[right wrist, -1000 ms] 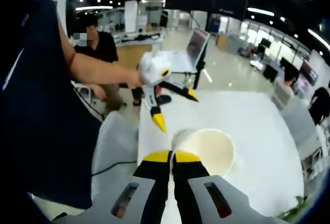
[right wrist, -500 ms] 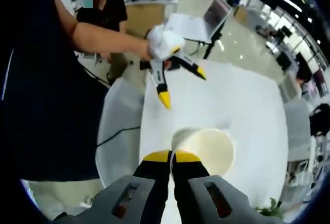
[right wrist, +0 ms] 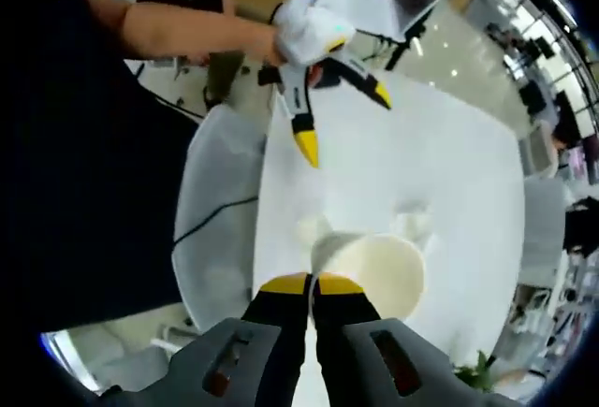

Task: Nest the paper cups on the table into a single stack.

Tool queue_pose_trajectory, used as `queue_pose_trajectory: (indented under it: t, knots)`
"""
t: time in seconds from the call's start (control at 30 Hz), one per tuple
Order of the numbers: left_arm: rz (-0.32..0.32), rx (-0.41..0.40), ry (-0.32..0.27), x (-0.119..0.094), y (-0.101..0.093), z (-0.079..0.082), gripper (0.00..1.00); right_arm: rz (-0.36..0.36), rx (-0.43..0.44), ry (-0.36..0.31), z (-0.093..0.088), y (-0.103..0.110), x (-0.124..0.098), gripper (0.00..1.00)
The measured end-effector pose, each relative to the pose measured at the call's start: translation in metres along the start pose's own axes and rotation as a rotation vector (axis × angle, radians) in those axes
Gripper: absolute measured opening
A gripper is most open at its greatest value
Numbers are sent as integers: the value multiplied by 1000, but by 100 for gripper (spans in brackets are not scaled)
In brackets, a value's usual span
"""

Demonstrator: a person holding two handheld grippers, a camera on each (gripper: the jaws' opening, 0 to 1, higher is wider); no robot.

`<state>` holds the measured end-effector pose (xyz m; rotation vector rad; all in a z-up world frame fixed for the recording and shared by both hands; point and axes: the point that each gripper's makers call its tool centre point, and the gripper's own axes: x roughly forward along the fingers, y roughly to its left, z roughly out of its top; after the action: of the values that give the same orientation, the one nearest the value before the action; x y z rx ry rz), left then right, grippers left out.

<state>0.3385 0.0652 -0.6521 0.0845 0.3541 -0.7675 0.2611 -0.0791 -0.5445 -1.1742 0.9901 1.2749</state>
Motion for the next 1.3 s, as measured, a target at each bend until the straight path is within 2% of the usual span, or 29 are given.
queue_pose_trajectory:
  t: [0.57,0.8,0.9,1.03,1.3]
  knots:
    - [7,3,13,3,2,-4,99,-23,60,-30,4,-5,10,0]
    - [25,-10,0,2,4,-3,99,-15,94,-28,-1,-2,27,0]
    - [18,-52,-42,0,4,2,98,-7,104,-28,-2,1,35,0]
    - [46,-74,-8,-2,10,-6,98,-6,108,-26,-3,5,43,0]
    - [70,-41,-23,-4,10,-7,98,-7,126,-21,-7,5,55,0]
